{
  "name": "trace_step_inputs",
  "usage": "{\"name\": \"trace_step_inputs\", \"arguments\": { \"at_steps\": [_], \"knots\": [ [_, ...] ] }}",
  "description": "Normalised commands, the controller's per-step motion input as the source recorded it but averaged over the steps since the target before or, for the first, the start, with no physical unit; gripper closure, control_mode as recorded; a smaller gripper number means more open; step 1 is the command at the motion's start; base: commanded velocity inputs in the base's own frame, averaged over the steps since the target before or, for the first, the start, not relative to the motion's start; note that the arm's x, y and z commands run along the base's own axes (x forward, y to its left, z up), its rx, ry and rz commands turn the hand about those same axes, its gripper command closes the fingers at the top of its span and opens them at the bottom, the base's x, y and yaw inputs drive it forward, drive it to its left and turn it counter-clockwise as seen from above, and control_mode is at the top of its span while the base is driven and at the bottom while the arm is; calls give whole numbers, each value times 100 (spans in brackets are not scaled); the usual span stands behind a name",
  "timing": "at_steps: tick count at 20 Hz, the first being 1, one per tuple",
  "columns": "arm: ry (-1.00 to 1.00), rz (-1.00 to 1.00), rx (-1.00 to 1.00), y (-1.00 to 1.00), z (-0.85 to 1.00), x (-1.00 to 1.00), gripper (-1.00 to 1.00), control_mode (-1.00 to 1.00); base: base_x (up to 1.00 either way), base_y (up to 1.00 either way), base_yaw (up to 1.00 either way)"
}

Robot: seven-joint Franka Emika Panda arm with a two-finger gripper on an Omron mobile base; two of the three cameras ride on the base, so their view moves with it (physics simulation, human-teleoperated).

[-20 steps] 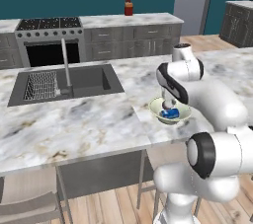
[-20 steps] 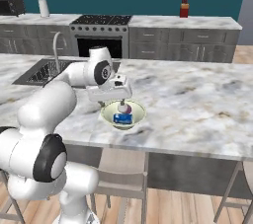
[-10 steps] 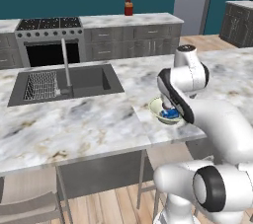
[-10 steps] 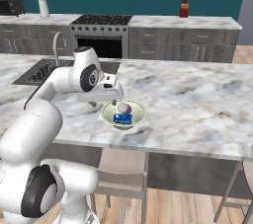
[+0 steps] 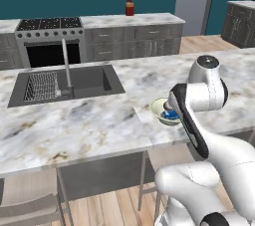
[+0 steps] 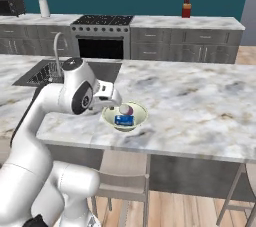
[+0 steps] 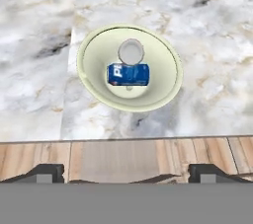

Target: Open the fridge, grab two sodas, and place both sodas inside the bowl with ice on the dining counter.

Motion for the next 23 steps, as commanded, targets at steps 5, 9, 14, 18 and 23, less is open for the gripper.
{"name": "trace_step_inputs", "arguments": {
  "at_steps": [5, 9, 14, 18, 23],
  "knots": [
    [-27, 4, 6, 5, 13, -2, -100, -100, 0, 0, 0],
    [-22, 4, 6, 5, 17, 0, -100, -100, 0, 0, 0],
    [-10, 0, 2, 0, 32, -16, -100, -100, 0, 0, 0],
    [0, 0, 0, 0, 36, -33, -100, -100, 0, 0, 0],
    [0, 0, 0, 0, 31, -51, -100, -100, 0, 0, 0]
  ]
}}
